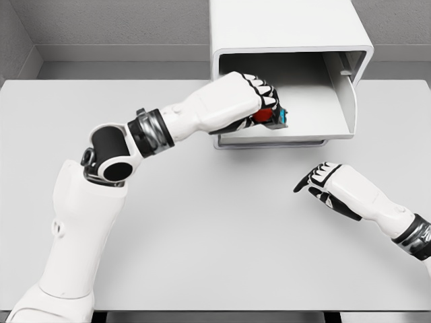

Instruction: Slide open multi-storey tabletop storage cabinets and put open load switch and slide close multi-storey tabletop storage cabinets

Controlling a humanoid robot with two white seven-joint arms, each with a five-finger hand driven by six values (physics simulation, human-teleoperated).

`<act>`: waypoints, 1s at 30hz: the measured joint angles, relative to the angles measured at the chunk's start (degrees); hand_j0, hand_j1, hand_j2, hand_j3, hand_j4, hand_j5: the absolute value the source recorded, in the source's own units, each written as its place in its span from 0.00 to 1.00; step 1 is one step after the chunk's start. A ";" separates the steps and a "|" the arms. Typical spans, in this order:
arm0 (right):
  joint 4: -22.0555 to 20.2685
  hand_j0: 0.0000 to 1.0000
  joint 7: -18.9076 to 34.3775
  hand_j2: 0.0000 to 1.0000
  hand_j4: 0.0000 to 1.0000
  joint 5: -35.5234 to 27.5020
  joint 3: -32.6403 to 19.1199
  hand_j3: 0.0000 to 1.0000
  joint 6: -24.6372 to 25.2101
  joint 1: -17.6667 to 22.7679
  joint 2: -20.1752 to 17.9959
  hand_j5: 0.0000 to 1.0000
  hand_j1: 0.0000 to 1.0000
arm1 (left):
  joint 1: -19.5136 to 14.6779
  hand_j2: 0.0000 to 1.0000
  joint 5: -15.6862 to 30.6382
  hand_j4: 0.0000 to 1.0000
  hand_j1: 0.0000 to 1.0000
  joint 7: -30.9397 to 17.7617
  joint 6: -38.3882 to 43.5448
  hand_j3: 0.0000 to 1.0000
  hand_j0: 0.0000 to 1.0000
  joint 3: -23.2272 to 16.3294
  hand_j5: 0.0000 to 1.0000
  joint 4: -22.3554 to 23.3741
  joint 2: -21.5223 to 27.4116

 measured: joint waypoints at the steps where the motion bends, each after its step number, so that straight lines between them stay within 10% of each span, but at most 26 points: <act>1: 0.04 0.51 0.00 0.51 0.51 0.00 0.00 0.51 0.00 0.00 0.00 0.51 0.51 | 0.00 0.45 0.01 0.45 0.45 -0.01 0.00 0.45 0.45 0.02 0.45 0.25 0.00; 30: 0.04 0.51 -0.04 0.51 0.51 -0.07 0.01 0.51 0.00 0.00 0.00 0.51 0.51 | -0.62 0.70 0.05 0.70 0.70 0.01 0.01 0.70 0.70 1.63 0.70 1.98 0.00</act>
